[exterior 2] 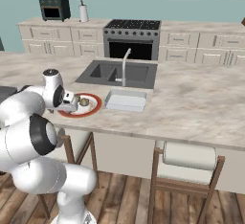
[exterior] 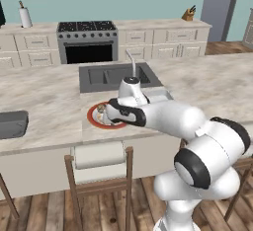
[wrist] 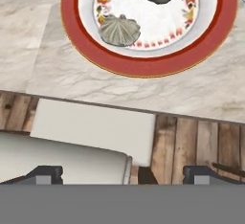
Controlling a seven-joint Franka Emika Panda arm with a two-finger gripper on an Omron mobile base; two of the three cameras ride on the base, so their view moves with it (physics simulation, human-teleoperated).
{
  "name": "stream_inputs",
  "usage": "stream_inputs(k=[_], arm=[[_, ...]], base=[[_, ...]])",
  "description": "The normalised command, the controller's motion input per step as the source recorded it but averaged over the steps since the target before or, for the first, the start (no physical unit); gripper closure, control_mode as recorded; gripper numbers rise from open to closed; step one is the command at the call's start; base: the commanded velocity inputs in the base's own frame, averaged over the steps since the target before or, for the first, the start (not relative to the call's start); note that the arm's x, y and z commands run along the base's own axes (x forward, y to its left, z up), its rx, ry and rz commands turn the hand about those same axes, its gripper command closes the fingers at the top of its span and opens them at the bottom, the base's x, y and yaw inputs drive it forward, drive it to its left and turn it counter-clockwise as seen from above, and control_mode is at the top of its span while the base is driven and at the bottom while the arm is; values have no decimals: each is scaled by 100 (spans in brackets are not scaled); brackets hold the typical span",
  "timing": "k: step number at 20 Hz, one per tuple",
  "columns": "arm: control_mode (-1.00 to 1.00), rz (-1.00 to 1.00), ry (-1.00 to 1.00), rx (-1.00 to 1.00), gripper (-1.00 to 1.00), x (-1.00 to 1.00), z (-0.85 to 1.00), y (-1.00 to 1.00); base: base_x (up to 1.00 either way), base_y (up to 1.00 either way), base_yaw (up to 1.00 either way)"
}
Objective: Place two dumplings into each of the tupperware containers and then place the containers in the fridge.
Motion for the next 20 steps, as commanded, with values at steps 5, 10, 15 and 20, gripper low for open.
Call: stream_inputs(k=[5, 10, 15, 20], arm=[[-100, 0, 0, 0, -100, 47, -13, 8], [-100, 0, 0, 0, -100, 42, -16, 13], [-100, 0, 0, 0, -100, 33, -28, 14], [-100, 0, 0, 0, -100, 33, -38, 16]], base=[[0, 0, 0], [0, 0, 0], [0, 0, 0], [0, 0, 0]])
